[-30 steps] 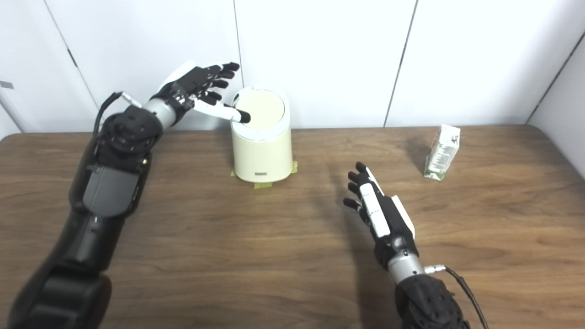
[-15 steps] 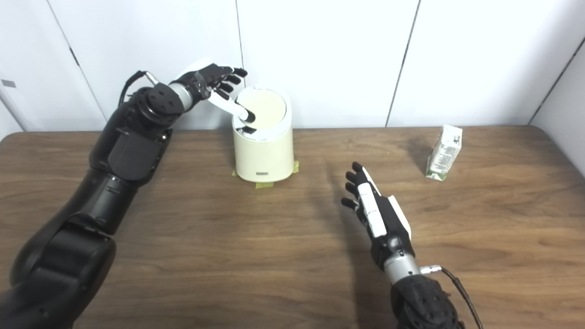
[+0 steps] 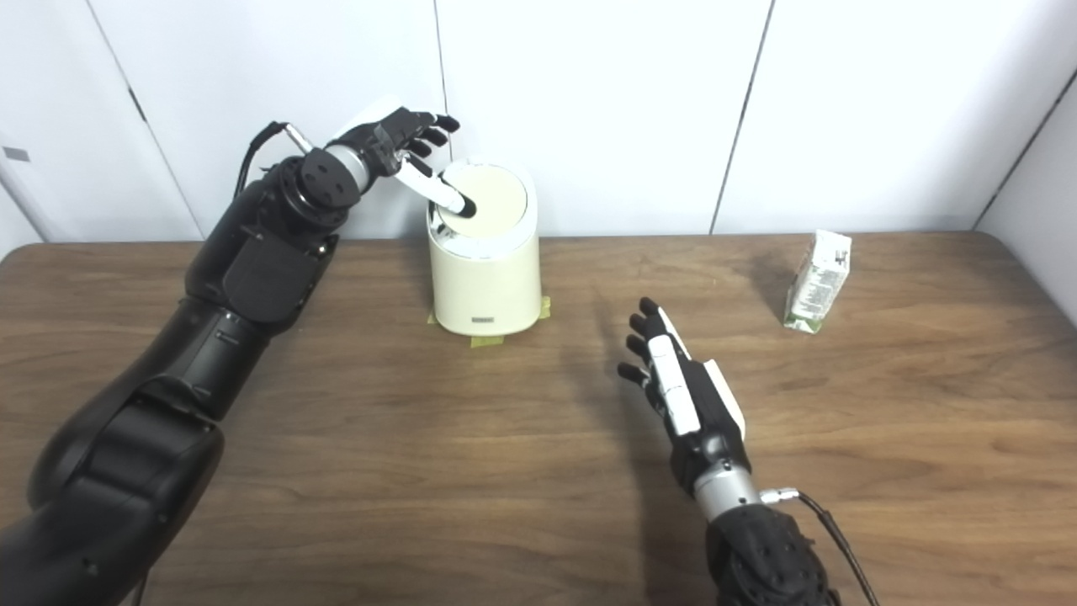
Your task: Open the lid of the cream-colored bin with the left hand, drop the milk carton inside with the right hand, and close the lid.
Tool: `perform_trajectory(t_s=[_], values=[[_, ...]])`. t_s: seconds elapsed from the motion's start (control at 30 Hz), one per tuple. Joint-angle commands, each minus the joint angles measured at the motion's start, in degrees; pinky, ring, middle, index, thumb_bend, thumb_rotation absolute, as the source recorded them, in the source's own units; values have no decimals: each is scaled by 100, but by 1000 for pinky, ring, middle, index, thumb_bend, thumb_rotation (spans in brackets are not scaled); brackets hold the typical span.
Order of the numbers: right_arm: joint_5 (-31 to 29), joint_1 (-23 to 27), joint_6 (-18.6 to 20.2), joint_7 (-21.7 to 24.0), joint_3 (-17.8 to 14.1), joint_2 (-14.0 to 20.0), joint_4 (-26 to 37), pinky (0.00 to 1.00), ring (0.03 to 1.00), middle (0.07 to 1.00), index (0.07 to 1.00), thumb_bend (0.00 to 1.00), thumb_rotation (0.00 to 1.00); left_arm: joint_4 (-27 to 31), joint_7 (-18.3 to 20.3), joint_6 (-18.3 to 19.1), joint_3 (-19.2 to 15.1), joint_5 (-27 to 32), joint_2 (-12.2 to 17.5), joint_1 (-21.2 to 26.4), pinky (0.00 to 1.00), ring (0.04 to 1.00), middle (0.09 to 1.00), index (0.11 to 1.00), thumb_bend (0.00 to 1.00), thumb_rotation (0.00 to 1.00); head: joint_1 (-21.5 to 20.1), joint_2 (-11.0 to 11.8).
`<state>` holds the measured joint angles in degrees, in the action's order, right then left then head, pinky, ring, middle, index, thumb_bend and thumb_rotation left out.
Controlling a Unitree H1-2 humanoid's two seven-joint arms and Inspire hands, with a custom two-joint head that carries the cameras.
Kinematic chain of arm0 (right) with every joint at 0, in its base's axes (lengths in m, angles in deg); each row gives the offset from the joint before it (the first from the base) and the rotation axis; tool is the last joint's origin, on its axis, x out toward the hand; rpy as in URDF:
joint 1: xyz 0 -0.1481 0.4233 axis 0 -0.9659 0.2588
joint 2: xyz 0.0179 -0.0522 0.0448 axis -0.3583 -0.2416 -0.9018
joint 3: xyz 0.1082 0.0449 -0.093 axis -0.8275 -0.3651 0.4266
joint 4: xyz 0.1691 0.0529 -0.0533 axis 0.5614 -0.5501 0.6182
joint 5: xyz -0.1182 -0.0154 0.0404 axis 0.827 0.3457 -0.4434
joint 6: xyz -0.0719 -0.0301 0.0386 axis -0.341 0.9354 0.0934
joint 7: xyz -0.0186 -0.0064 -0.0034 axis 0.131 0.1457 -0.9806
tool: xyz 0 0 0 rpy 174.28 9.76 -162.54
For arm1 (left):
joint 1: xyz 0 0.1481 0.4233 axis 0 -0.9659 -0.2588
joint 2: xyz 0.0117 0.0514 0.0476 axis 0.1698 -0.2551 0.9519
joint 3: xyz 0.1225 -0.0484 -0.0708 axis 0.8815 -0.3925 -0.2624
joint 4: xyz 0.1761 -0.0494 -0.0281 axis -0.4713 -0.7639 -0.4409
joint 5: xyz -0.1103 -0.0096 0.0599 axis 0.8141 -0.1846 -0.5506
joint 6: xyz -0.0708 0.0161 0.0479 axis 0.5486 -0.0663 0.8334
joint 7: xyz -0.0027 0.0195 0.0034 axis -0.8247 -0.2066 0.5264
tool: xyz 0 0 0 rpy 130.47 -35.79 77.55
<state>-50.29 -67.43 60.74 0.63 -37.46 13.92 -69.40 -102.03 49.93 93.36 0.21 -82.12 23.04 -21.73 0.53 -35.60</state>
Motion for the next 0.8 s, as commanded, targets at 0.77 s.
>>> perform_trajectory(t_s=[0.77], values=[[-59,205,-265,25,16,-14,131,871,957,970,979,571,981,-174,-209,-630,850,-751,317,533,693,817,860,870,916,5,-9,-23]])
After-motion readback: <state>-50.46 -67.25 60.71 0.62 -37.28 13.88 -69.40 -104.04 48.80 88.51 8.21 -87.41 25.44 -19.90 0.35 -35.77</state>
